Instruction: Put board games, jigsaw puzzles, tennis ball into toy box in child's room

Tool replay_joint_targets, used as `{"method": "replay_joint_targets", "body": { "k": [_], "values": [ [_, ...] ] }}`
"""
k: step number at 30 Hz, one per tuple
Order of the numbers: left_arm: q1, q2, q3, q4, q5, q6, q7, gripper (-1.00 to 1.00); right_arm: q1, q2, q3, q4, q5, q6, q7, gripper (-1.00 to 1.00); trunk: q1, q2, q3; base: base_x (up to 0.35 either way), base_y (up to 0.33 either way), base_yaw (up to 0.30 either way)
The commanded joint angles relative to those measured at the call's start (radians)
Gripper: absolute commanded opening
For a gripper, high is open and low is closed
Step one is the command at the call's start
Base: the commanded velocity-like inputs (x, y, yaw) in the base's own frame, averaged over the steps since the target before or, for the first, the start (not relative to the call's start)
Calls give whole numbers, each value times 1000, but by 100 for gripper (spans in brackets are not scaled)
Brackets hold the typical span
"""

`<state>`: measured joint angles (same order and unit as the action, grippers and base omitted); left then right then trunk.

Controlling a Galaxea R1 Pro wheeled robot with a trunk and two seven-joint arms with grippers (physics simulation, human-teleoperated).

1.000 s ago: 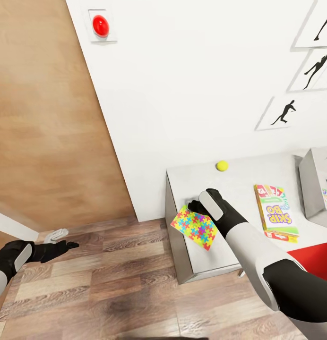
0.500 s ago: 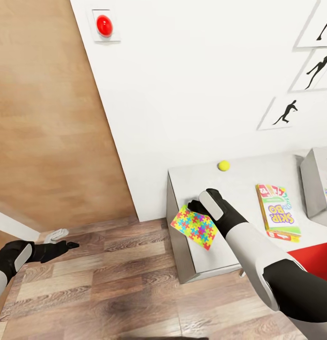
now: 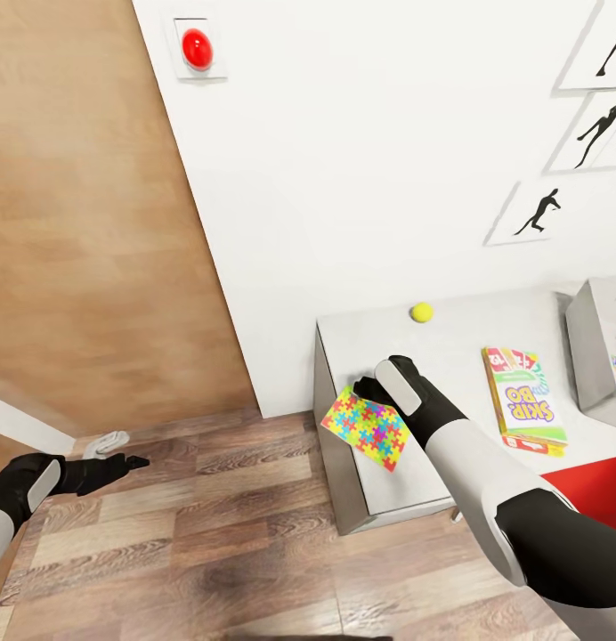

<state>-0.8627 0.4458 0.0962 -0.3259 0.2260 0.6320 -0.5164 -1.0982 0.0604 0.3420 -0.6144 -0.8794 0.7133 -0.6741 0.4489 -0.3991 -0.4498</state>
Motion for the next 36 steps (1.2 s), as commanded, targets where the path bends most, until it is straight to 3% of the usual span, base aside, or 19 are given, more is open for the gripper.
{"method": "replay_joint_targets", "body": {
  "k": [1, 22, 36],
  "values": [
    [-1, 0, 5, 0, 1, 7, -2, 100, 0, -1, 3, 48, -43, -16, -7, 100, 1, -1, -2, 0, 0, 0],
    [-1, -1, 5, 0, 0, 6, -2, 100, 1, 1, 3, 27, -42, -48, -8, 100, 1, -1, -2, 0, 0, 0],
    [-1, -1, 5, 0, 0, 6, -2, 100, 11, -1, 5, -169, -37, -41, -21, 100, 1, -1, -2, 0, 0, 0]
  ]
}}
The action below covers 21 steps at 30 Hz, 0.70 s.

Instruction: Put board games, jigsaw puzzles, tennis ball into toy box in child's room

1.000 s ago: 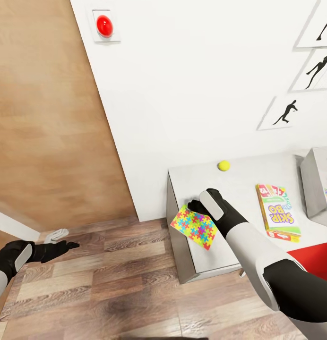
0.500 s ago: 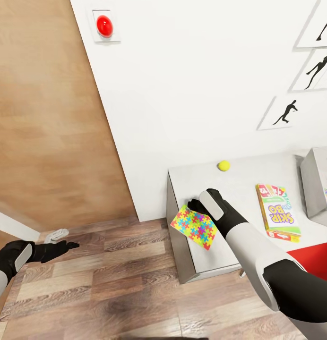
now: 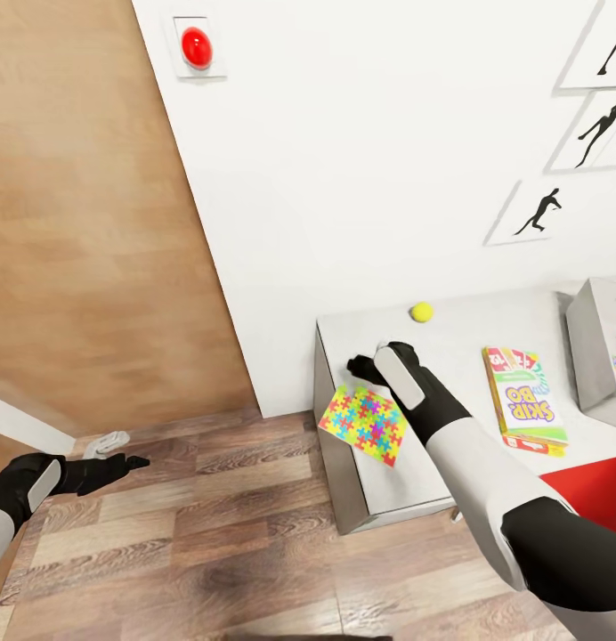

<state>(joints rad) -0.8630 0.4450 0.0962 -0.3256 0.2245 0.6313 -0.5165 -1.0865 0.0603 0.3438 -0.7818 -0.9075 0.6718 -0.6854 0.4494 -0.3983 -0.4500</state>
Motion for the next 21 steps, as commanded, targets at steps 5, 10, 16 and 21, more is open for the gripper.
{"method": "replay_joint_targets", "body": {
  "k": [5, 10, 16, 21],
  "values": [
    [-1, 0, 5, -1, 1, 7, -2, 100, 0, -1, 3, -20, -8, 3, -11, 100, 1, -2, -2, 0, 0, 0],
    [-1, 0, 5, 0, 1, 7, -2, 100, 1, -2, 2, -27, -10, 5, -11, 100, 1, -2, -2, 0, 0, 0],
    [-1, 0, 5, 0, 1, 7, -2, 100, 5, -38, 3, -107, -15, 31, -9, 100, 1, -2, -2, 0, 0, 0],
    [-1, 0, 5, 0, 1, 7, -2, 100, 6, -72, -6, -253, -36, 100, -7, 100, 1, -2, -2, 0, 0, 0]
  ]
}}
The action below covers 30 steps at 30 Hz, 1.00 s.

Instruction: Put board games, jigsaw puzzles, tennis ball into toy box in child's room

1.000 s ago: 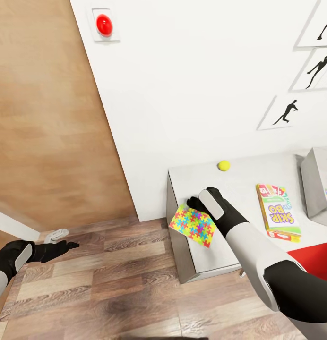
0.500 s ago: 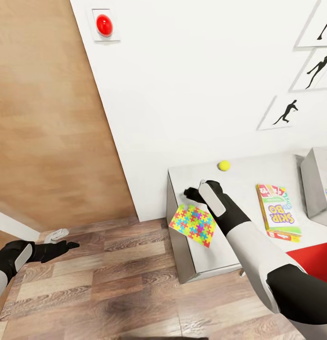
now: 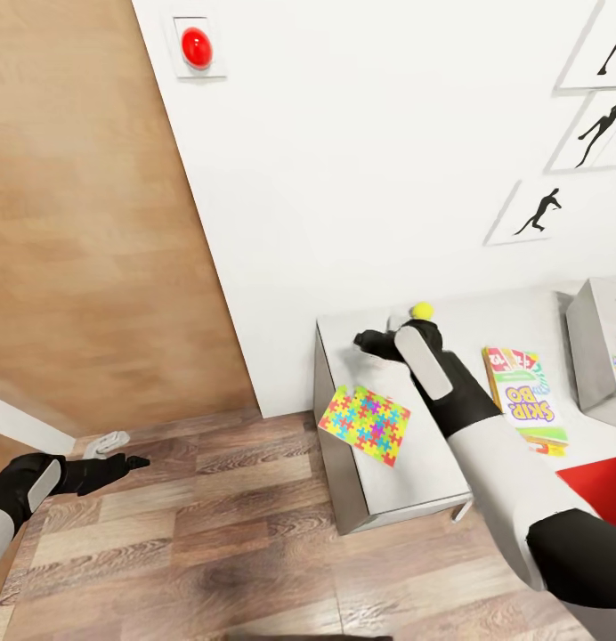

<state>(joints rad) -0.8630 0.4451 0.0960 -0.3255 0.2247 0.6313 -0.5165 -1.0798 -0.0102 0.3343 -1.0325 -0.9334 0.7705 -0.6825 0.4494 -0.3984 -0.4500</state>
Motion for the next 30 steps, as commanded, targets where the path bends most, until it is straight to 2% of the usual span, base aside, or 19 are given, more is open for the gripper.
{"method": "replay_joint_targets", "body": {
  "k": [1, 4, 6, 8, 11, 12, 14, 15, 17, 18, 19, 20, 22, 24, 26, 30],
  "values": [
    [-1, 0, 5, 0, 1, 7, -2, 100, 0, -4, 0, -29, -18, 16, -10, 100, 1, -2, -2, 0, 0, 0],
    [-1, 0, 5, 0, 1, 7, -2, 100, 28, -14, -18, -178, -78, 100, -10, 100, 1, -2, -2, 0, 0, 0],
    [-1, 0, 5, 0, 1, 7, -1, 100, 49, -16, -26, -239, -105, 135, -9, 100, 1, -2, -2, 0, 0, 0],
    [-1, 0, 5, 0, 1, 7, -1, 100, 95, -17, -50, -356, -155, 192, -9, 100, 1, -2, -2, 0, 0, 0],
    [-1, 0, 5, 0, 1, 7, -2, 100, 131, -17, -75, -436, -190, 223, -9, 100, 1, -2, -2, 0, 0, 0],
    [-1, 0, 5, 0, 1, 7, -2, 100, 154, -17, -93, -478, -214, 236, -8, 100, 1, -2, -2, 0, 0, 0],
    [-1, 0, 5, 0, 1, 7, -2, 100, 177, -17, -112, -506, -243, 245, -8, 100, 1, -2, -2, 0, 0, 0],
    [-1, 0, 5, 0, 1, 7, -2, 100, 198, -17, -128, -523, -282, 252, -7, 100, 1, -2, -2, 0, 0, 0],
    [-1, 0, 5, 0, 2, 7, -2, 100, 216, -17, -139, -535, -330, 256, -6, 100, 1, -2, -2, 0, 0, 0],
    [-1, 0, 5, 0, 2, 7, -2, 100, 231, -18, -147, -542, -384, 259, -5, 100, 1, -2, -2, 0, 0, 0],
    [-1, 0, 5, 0, 2, 7, -2, 100, 238, -18, -150, -545, -411, 261, -5, 100, 1, -2, -2, 0, 0, 0],
    [-1, 1, 5, 0, 2, 5, -2, 100, 250, -18, -154, -549, -463, 262, -4, 100, 1, -2, -2, 0, 0, 0],
    [-1, 1, 5, 0, 2, 3, -2, 100, 264, -19, -156, -551, -507, 263, -4, 100, 1, -2, -2, 0, 0, 0],
    [-1, 1, 5, 0, 2, -2, -2, 100, 303, -18, -159, -553, -563, 266, -2, 100, 1, -2, -2, 0, 0, 0],
    [-1, 1, 5, 0, 3, -5, -2, 100, 343, -18, -160, -554, -584, 267, 3, 100, 1, -2, -2, 0, 0, 0],
    [-1, 0, 5, 0, 3, -6, -2, 100, 413, -19, -161, -555, -601, 271, 34, 100, 1, -2, -2, 0, 0, 0]
  ]
}}
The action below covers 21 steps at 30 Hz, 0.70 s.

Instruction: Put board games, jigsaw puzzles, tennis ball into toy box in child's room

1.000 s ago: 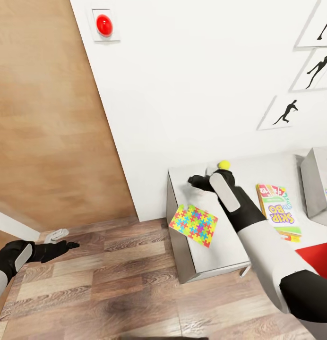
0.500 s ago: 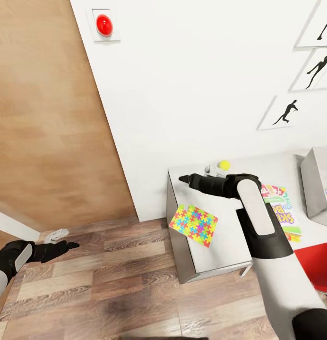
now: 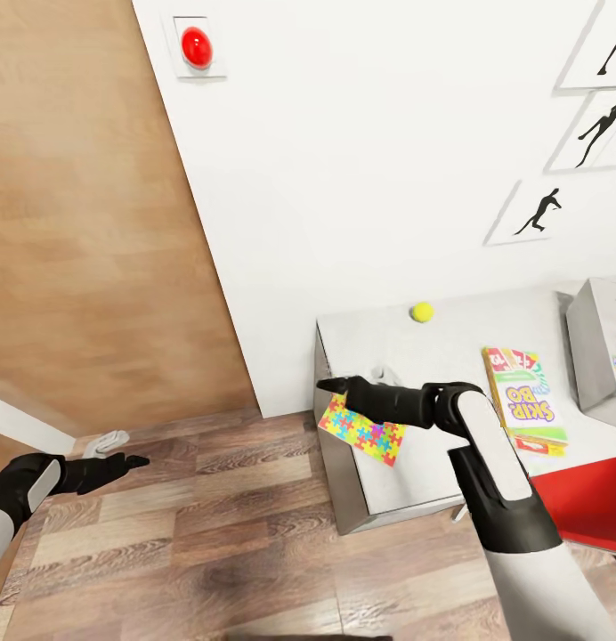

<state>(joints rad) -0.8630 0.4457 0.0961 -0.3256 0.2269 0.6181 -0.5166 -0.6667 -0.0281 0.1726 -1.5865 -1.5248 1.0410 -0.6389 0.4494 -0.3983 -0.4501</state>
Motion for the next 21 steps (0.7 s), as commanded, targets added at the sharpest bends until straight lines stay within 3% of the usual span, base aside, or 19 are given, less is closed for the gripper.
{"method": "replay_joint_targets", "body": {
  "k": [1, 5, 10, 21],
  "values": [
    [-1, 0, 5, 0, 1, 7, -2, 100, 12, -1, 1, -1, -11, 0, -3, 100, 1, -2, -1, 0, 0, 0],
    [0, -1, 5, 0, 2, 6, -2, 100, 83, -8, -1, -1, -13, 5, 31, 100, 1, -2, -1, 0, 0, 0],
    [1, -1, 5, 0, 3, 6, -2, 100, 158, -44, -2, -1, -13, 6, 66, 100, 1, -2, -1, 0, 0, 0],
    [1, -1, 5, 0, 3, 6, -2, 100, 189, -70, -5, 1, -12, 6, 88, 100, 1, -2, -1, 0, 0, 0]
  ]
}}
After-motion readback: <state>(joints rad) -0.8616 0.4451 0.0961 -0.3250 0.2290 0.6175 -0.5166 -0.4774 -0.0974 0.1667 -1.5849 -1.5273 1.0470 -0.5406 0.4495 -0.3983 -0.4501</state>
